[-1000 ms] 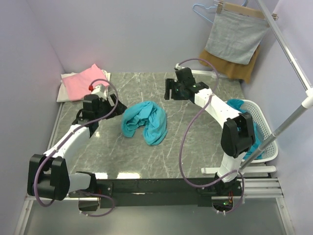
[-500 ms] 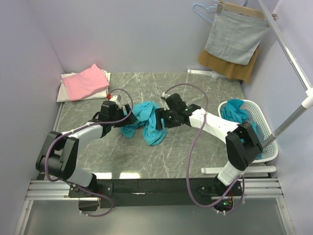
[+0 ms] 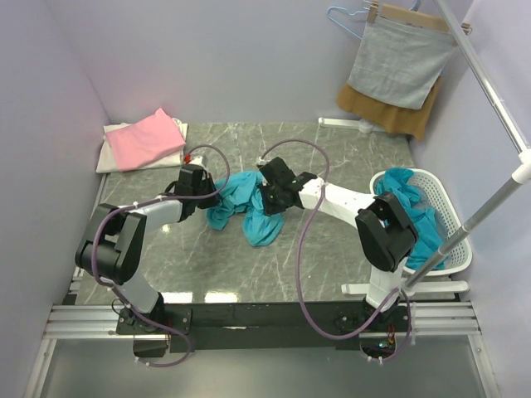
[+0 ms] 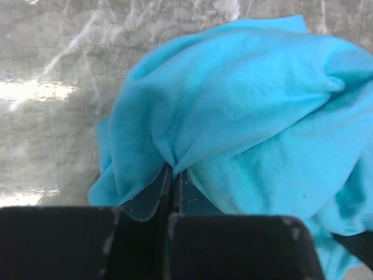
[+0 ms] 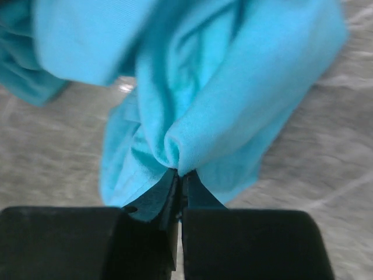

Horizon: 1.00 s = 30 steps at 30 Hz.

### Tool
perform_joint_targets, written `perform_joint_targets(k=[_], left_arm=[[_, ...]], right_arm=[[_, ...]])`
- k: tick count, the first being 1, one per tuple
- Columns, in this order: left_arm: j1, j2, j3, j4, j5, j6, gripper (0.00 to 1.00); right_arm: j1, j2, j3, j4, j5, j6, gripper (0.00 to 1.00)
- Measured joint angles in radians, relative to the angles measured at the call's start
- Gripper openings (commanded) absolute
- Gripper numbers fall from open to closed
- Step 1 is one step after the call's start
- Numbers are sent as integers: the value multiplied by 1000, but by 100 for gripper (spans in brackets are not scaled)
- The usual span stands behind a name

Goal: Fold and stack the t-shirts
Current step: Flatten out the tshirt

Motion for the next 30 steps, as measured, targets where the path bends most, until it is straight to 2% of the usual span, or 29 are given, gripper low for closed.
perform_joint_targets(k=[3,5,11,16,19,21,25,27,30], left_arm=[[0,-13,8,-41,-25,-1,1],[0,-67,8,-103,-47,-4,1],[0,-406,64,-333,-124,-14,1],[0,-620,205,-494,-159,-23,1],[0,-715,262,-614,-182,-23,1],[0,-761,288,-692,-203,-22,5],[0,-804,369,-841,-263,-18,5],[0,-803,405,-869,-284,-16,7],[0,-802,383,-854,-295,-14,11]], right_arm=[[0,-34,-5,-43,65,-15,0],[0,-113,-27,-75,96,-31,0],[0,-543,-47,-184,120,-49,0],[0,-765,13,-285,101,-37,0],[0,-832,45,-351,84,-27,0],[0,-863,55,-390,76,-25,1],[0,-890,90,-454,59,-31,5],[1,-880,97,-462,68,-43,6],[2,-837,79,-452,120,-63,4]])
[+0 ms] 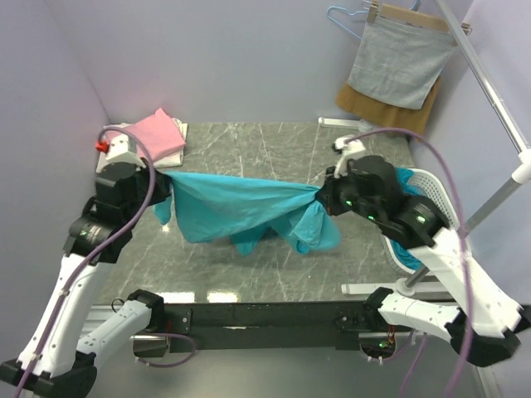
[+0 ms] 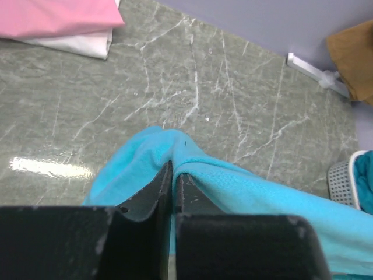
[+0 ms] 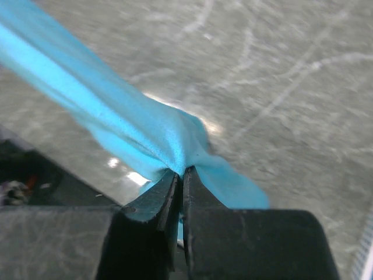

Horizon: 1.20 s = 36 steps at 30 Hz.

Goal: Fold and stack the t-shirts
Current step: Flatten out the tshirt

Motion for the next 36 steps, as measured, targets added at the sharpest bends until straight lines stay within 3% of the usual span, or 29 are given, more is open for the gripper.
perform_joint_targets(k=[1,4,5,6,9,12,15,25,36], left_arm=[[0,5,-24,18,0,0,15],[0,60,-140,91,16,-5,46],[0,100,-182,121,26,-10,64],[0,148,-220,152,34,-12,87],[1,316,-317,253,45,-21,99],[1,438,-350,299,48,-19,99],[1,447,-350,336,71,-3,99],[-86,145,-491,402,295,16,76],[-305,88,-709,345,256,-208,66]], right_arm=[[0,25,-17,8,25,-6,3],[-28,154,-70,54,71,-29,0],[-46,211,-81,72,78,-36,0],[-64,278,-89,98,81,-43,0],[-131,501,-94,165,82,-52,0],[-204,689,-72,195,80,-55,0],[-254,776,-44,209,73,-59,0],[-299,781,57,245,40,-72,0],[-344,875,196,213,36,-80,1]])
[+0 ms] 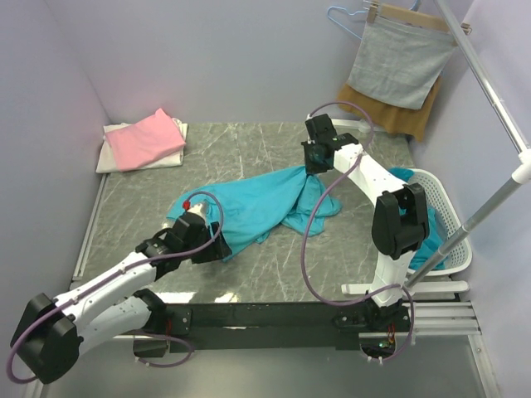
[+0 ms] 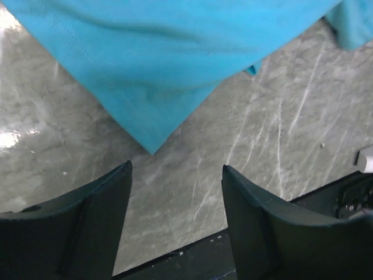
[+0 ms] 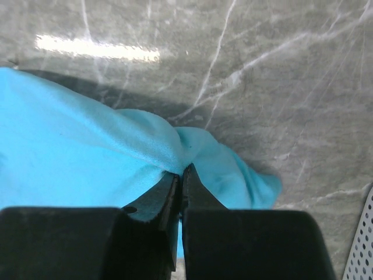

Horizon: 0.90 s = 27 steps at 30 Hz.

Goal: Fold and stack the t-shirts
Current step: Flatten out the tshirt

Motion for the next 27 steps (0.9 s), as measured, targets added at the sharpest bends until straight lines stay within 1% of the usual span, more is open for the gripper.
perform_joint_targets(k=[2,6,10,13,14,16,17,18,20,21,22,23,24,25,26,27], left_arm=[[-27,21,-16,20,-24,-31,64],[-68,100,-34,80,-78,-76,64],[-102,177,-46,137,-129,-109,61],[-114,216,-47,186,-169,-127,54],[-118,225,-47,200,-184,-133,48],[-122,245,-47,226,-206,-143,38],[-124,257,-47,239,-221,-143,13],[-124,273,-45,251,-233,-145,1],[-124,304,-38,269,-253,-153,1],[-124,321,-30,279,-259,-148,1],[-124,338,-19,285,-267,-144,1],[-124,345,-10,285,-271,-140,1],[-124,350,4,275,-278,-134,1],[-124,348,19,248,-286,-123,1],[-124,336,40,215,-295,-109,1],[-122,314,73,169,-304,-88,1]], right_arm=[[-2,0,16,-4,-5,0,1],[-2,0,23,-5,-18,0,1],[-2,0,21,-4,-32,0,1],[-2,0,11,-2,-40,1,1],[-2,-1,5,1,-41,1,1],[-2,-2,-8,2,-43,1,1],[-2,-2,-15,5,-43,1,1],[-2,-2,-19,3,-43,1,1],[-2,-4,-29,6,-43,1,3],[-2,-6,-34,6,-43,1,7],[-2,-10,-42,8,-44,1,17],[-2,-18,-51,10,-43,0,47],[-2,-26,-63,13,-42,0,59],[-2,-34,-72,15,-36,8,68],[-2,-46,-85,18,-21,2,79],[-2,-59,-98,20,-3,3,80]])
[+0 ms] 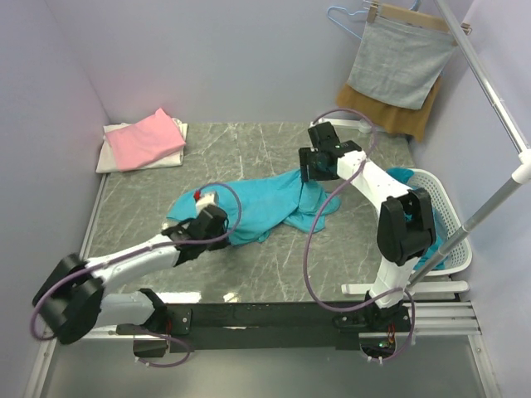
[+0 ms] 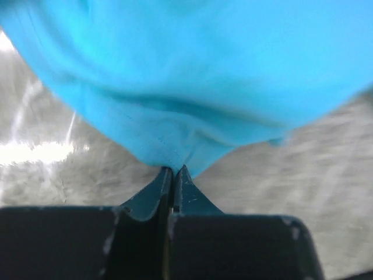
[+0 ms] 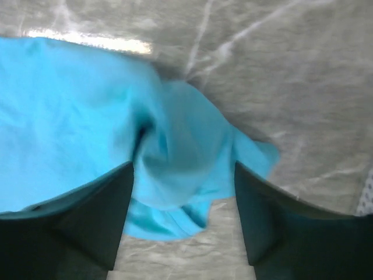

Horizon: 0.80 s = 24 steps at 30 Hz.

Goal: Fold and stack the t-shirts
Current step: Flatten out the tshirt

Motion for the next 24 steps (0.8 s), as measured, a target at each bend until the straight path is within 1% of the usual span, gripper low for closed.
perform_joint_targets(k=[2,4,7,10,11,13,17,21,24], left_arm=[[17,-67,74,-60,-13,39,1],[70,-148,185,-97,-16,98,1],[201,-224,343,-82,-19,180,1],[336,-233,442,-39,-14,246,1],[367,-220,458,-27,-11,261,1],[409,-175,478,3,4,285,1],[452,-8,501,53,51,310,1],[470,140,506,74,94,318,1],[479,199,510,88,122,319,1]], right_arm=[[-1,-21,-20,2,47,6,84],[-4,-35,-31,5,95,11,84],[-13,-70,-70,21,127,31,83],[-15,-125,-141,40,105,51,79],[-16,-147,-174,51,87,59,77],[-15,-175,-227,76,36,69,76],[9,-183,-293,113,-31,81,74],[90,-167,-303,129,-46,80,74],[155,-124,-277,135,-29,76,73]])
